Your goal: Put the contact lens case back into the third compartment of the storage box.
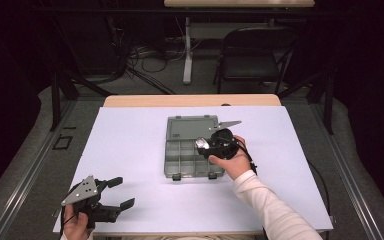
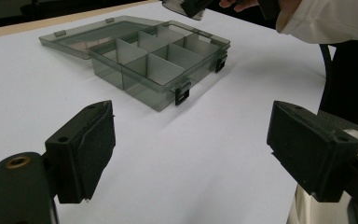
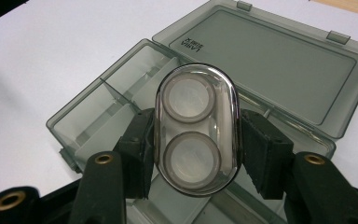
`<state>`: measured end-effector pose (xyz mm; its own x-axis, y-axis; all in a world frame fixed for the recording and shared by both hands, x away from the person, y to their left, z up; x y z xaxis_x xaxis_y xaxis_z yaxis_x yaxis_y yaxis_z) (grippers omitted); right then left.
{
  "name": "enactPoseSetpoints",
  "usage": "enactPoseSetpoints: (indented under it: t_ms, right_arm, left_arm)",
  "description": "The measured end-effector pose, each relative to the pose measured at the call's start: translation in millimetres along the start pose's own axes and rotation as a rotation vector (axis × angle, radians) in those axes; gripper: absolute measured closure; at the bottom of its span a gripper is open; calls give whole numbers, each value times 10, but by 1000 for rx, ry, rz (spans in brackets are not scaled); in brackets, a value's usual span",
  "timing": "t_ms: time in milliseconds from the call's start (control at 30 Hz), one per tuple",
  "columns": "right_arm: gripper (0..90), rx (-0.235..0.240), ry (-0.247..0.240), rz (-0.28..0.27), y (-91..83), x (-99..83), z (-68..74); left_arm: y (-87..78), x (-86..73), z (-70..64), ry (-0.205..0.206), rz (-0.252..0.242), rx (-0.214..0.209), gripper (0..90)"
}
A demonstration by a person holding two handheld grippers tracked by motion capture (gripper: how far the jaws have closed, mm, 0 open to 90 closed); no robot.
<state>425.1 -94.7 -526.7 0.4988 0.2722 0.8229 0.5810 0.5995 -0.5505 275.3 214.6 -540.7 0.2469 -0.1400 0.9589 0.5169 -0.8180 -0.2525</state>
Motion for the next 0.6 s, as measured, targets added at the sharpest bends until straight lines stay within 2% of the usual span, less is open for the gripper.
enactPoseSetpoints:
  t_ms: [500,600]
  right_arm:
    - [487,-12,9,22,187,84,-37]
    - [487,-10,13,34,221,84,-40]
  left_arm:
    - [8,0,-5,6,4,5,157]
    - [12,3,-4,-1,1,-8,158]
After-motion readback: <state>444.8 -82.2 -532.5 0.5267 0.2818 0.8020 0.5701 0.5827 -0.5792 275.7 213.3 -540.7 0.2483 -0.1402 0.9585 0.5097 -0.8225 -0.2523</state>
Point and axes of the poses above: each handheld gripper's, and its own axes: y roughly forward along the jaws, x roughly out of its top, z roughly to its left, the point moved 6 cm from there along y, roughly forward along the jaws, and after that the axes turned 8 degrees about -z, right-handed, at the moved point
